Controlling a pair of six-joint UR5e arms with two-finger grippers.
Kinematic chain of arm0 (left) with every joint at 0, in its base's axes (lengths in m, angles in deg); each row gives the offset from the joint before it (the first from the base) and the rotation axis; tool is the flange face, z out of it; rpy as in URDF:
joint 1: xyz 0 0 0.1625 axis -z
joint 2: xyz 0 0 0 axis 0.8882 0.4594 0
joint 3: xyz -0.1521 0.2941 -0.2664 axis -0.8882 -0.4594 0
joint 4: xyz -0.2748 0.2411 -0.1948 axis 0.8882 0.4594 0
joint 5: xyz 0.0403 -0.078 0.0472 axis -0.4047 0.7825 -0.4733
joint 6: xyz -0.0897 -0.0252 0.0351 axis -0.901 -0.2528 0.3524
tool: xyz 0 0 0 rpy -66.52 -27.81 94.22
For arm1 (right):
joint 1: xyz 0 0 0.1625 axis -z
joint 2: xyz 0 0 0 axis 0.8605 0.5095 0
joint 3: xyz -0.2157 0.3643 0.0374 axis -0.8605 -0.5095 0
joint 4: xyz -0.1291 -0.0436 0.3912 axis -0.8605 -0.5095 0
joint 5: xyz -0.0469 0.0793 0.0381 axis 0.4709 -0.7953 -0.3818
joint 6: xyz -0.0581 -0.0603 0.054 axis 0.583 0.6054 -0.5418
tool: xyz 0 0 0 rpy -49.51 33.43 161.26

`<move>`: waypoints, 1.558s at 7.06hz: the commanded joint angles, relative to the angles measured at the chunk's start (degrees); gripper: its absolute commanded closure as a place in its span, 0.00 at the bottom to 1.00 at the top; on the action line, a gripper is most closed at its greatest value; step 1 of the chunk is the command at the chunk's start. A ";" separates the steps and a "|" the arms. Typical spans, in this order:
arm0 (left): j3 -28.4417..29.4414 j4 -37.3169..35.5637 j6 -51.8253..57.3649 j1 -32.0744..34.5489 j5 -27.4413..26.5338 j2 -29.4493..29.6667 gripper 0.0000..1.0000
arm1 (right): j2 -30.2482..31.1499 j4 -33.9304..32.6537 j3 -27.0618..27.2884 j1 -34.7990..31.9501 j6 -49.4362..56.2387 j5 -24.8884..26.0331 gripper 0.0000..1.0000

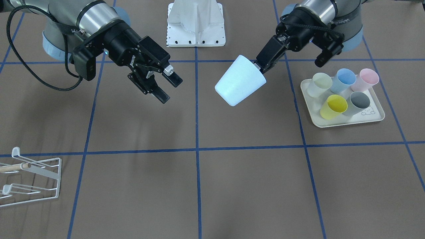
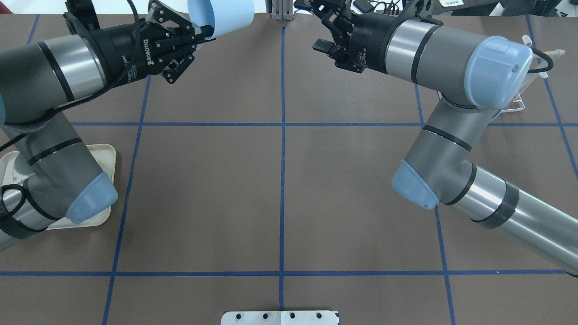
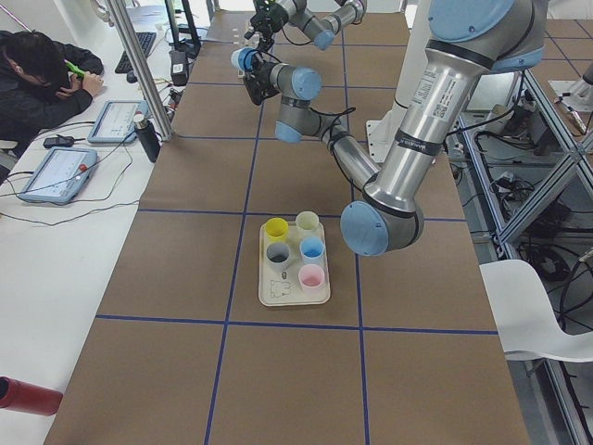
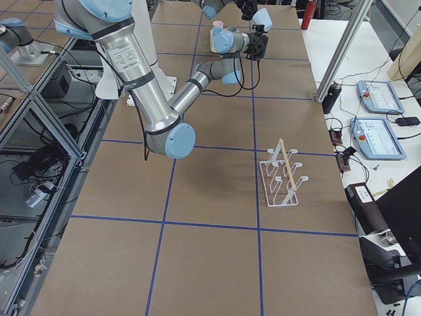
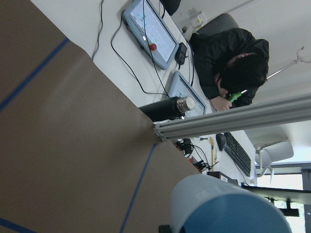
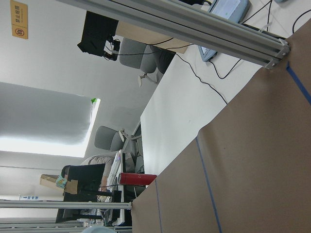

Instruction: Transfer IKEA cup to right arm and place on rack

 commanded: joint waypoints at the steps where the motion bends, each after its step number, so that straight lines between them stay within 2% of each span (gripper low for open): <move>1: 4.29 11.56 -7.59 -2.22 -7.08 0.18 1.00 | -0.78 4.10 -0.27 0.05 -3.82 1.08 0.00; 3: 10.08 20.80 -10.16 -4.50 -10.79 1.31 1.00 | -0.96 5.72 -0.46 0.66 -4.99 2.32 0.00; 4: 13.50 22.41 -12.96 -5.91 -14.98 4.54 1.00 | -1.83 5.72 -0.46 1.54 -6.12 3.80 0.01; 6: 14.59 22.95 -14.20 -7.41 -16.08 6.59 1.00 | -2.54 5.63 -0.54 2.95 -6.40 6.10 0.01; 7: 14.59 23.04 -15.08 -8.54 -18.08 6.77 1.00 | -2.54 5.63 -0.81 3.13 -6.40 6.10 0.01; 11: 15.56 22.95 -14.92 -11.80 -20.38 9.48 1.00 | -3.42 5.72 -2.48 3.13 -6.31 6.28 0.01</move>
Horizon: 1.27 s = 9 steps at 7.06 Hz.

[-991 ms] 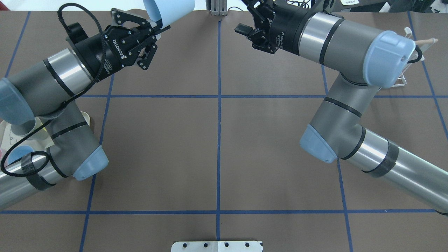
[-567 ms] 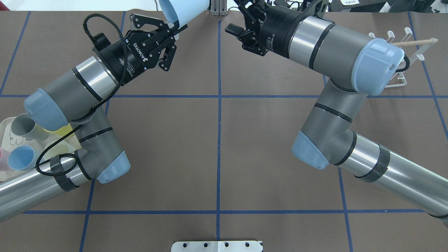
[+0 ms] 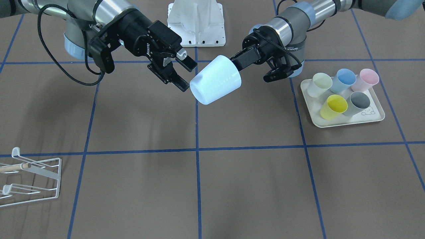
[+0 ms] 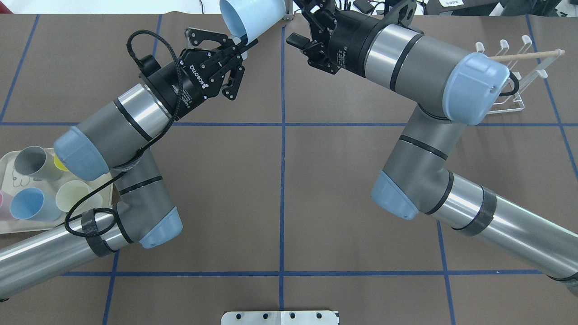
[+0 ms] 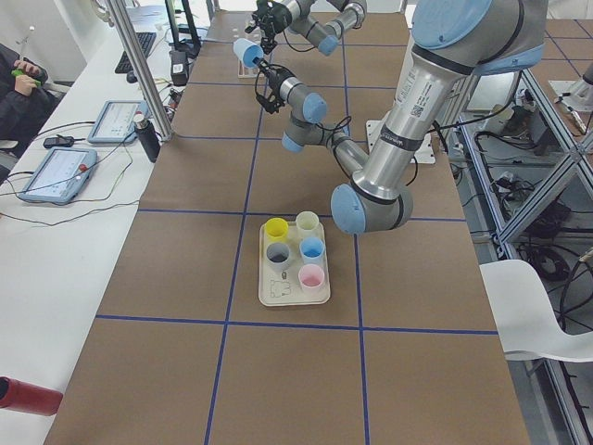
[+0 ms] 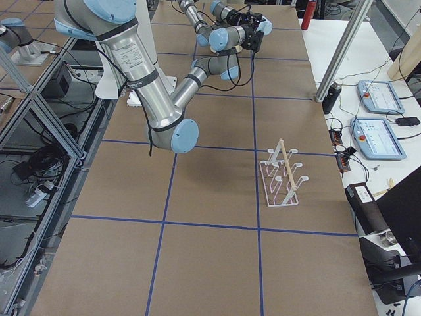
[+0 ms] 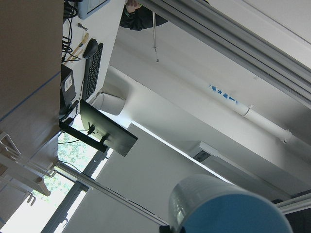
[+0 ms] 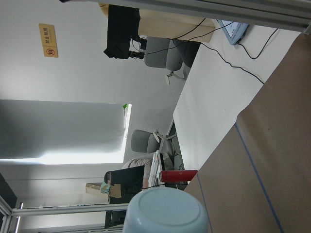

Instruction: Transfer IKEA cup to right arm and place on rack

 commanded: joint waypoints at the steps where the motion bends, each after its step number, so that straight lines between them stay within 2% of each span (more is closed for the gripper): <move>1: 0.63 -0.07 0.12 -1.55 -1.06 1.45 1.00 | -0.24 0.07 -0.45 -0.08 0.00 0.04 0.02; 8: 0.54 0.11 0.03 -3.57 -2.29 2.42 1.00 | -0.24 0.07 -0.89 -0.08 0.00 0.04 0.04; 9: 0.54 0.11 0.03 -3.66 -2.29 2.42 1.00 | -0.33 0.07 -0.89 -0.08 -0.17 0.04 0.12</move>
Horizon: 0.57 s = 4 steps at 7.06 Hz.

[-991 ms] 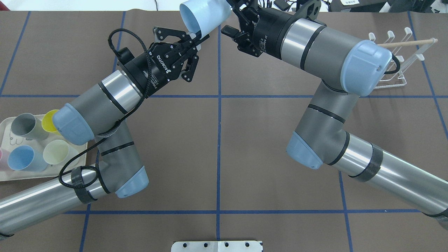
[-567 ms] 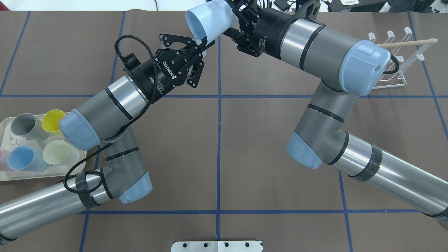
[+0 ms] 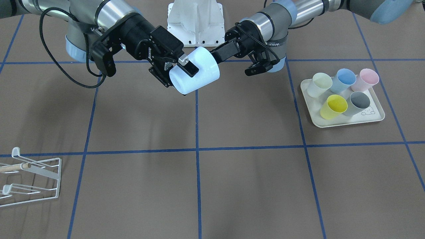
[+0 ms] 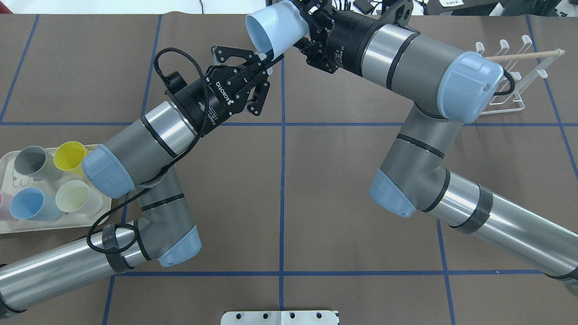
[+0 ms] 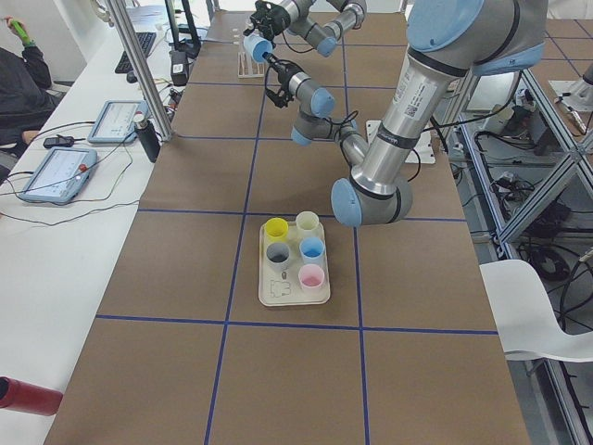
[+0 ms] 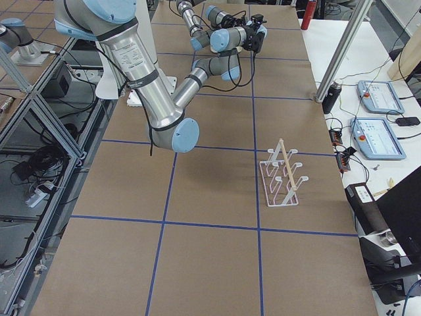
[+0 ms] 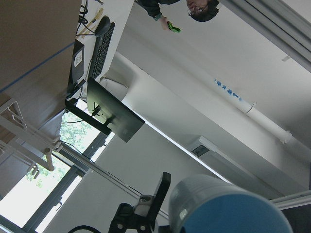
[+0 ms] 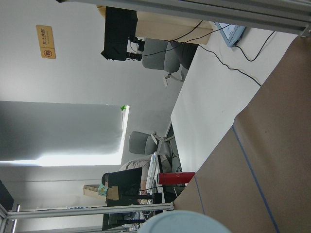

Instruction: Transfer IKEA cup to right arm and place on rack

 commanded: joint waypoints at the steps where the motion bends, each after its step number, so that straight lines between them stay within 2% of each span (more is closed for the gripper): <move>1: 0.05 0.01 0.06 -0.25 0.08 -0.04 1.00 | -0.06 0.00 -0.01 0.00 -0.83 0.09 0.77; 2: 0.05 0.10 0.41 -0.25 0.26 -0.48 0.66 | 0.11 0.00 -0.01 -0.18 -0.66 0.00 1.00; 3: -0.21 0.10 0.50 -0.17 0.26 -0.31 0.01 | 0.03 0.00 -0.01 -0.53 -0.57 0.00 1.00; 4: -0.30 0.10 0.50 -0.17 0.17 -0.31 0.00 | 0.11 -0.09 -0.80 -1.05 -0.66 0.00 1.00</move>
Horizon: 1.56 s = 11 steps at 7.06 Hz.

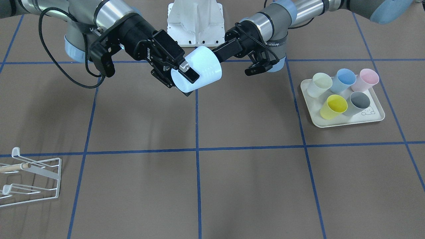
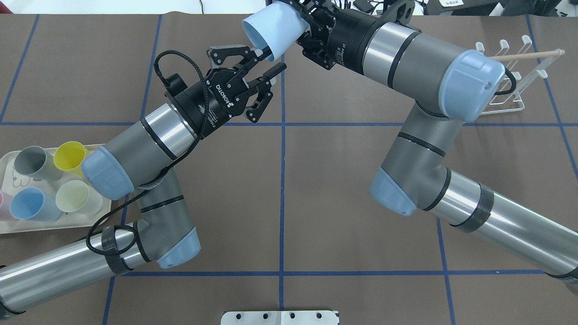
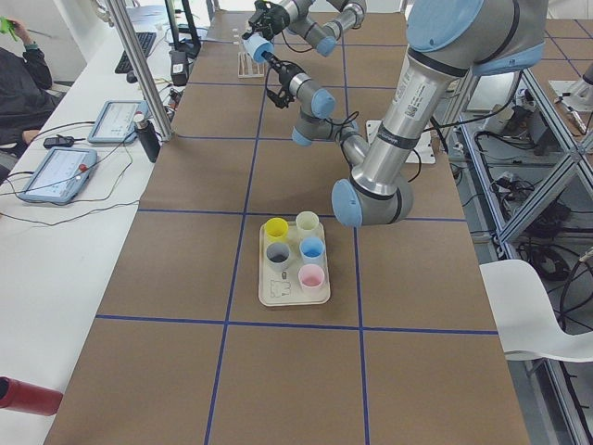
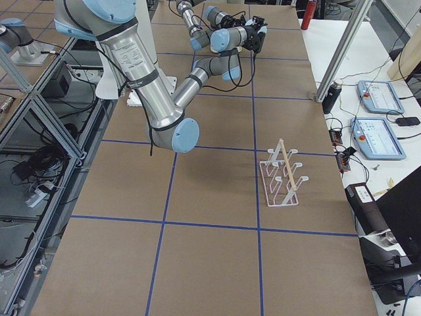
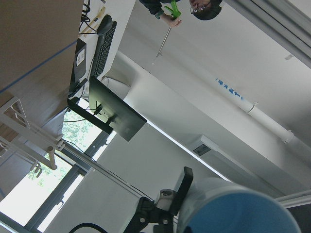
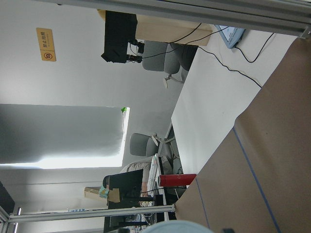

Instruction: Transfer IKEA cup to right arm and place on rack

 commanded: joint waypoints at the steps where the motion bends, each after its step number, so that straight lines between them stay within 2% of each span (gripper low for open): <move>1: -0.24 0.01 0.15 0.03 -0.04 -0.01 0.00 | 0.06 -0.07 -0.78 -1.06 -0.05 -0.01 1.00; 4: -0.24 0.01 0.76 0.64 0.13 -0.18 0.00 | 0.59 -0.94 -2.35 -7.80 0.21 -0.10 1.00; 5: -0.32 -0.16 5.12 1.34 0.57 0.08 0.00 | 1.11 -3.30 -3.32 -11.74 2.48 -0.62 1.00; 6: -0.41 -0.34 10.21 1.61 0.83 -0.01 0.00 | 2.94 -4.63 -4.11 -13.87 7.72 -0.97 1.00; 7: -0.41 -0.95 15.48 2.66 2.75 0.17 0.00 | 6.27 -5.25 -4.20 -17.55 14.56 -4.28 1.00; 8: -0.41 -2.61 17.10 3.80 5.81 0.08 0.00 | 10.39 -5.78 -4.12 -22.54 21.94 -10.58 1.00; 9: -0.59 -5.58 17.99 5.38 8.54 0.08 0.00 | 14.52 -6.22 -3.86 -25.47 30.71 -12.47 1.00; 10: -1.55 -10.14 20.96 6.70 12.05 0.08 0.00 | 19.00 -6.31 -4.03 -27.58 41.59 -12.14 1.00; 11: -3.99 -13.75 24.90 6.88 12.96 -0.44 0.00 | 23.66 -6.92 -4.03 -28.47 51.88 -11.09 1.00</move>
